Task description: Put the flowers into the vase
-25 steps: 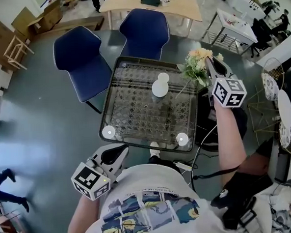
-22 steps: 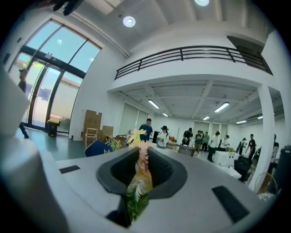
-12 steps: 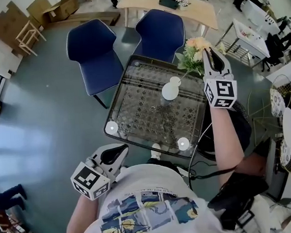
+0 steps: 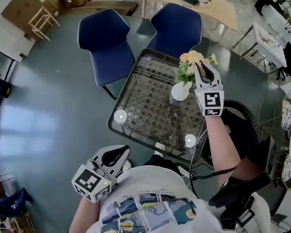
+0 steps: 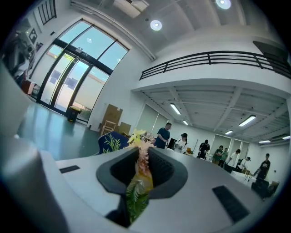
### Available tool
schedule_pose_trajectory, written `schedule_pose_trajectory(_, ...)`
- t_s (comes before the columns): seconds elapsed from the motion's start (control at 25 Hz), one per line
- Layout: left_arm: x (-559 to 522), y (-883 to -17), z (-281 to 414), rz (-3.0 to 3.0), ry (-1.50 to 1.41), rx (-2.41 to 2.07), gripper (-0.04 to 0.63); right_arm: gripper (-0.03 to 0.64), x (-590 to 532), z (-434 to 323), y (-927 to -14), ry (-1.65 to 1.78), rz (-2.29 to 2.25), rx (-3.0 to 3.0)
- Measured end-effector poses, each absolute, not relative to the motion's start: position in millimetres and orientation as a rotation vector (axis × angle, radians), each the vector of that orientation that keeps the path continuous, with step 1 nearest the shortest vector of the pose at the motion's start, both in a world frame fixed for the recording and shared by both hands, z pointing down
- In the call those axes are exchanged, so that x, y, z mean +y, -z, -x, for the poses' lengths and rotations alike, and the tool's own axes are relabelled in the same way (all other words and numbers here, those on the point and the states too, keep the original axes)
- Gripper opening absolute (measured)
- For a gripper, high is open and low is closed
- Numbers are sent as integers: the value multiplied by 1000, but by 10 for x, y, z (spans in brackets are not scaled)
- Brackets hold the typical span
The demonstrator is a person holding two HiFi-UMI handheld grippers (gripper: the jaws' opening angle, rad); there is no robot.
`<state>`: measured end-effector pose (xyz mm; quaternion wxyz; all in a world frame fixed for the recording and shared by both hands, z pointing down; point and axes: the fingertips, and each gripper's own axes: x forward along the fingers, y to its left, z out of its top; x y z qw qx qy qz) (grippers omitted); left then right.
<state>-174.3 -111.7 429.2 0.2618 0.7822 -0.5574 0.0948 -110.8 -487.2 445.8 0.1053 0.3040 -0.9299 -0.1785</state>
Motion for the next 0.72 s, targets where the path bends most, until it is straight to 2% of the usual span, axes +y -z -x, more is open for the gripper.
schedule_pose_trajectory(0.16,-1157,-4288,1714,-2102,-262,-1521,9,63,-4775,1158,-4900,432,-791,-2716)
schedule_pose_trajectory(0.28,-1189,-4234,1690,-2109,-264,-1516,9,97,-4708,1137,-5043,354,-754,-2721)
schedule_pose_trajectory(0.44,-1123,-4197,1659,-2141,-251,-1497,9,175,-4544,1063,-4938,338,-754,-2737)
schedule_pose_trajectory(0.72,-834,-4077,1702,-2268,-223,-1400,9,178,-3845,860,-4554,369,-808,-2713)
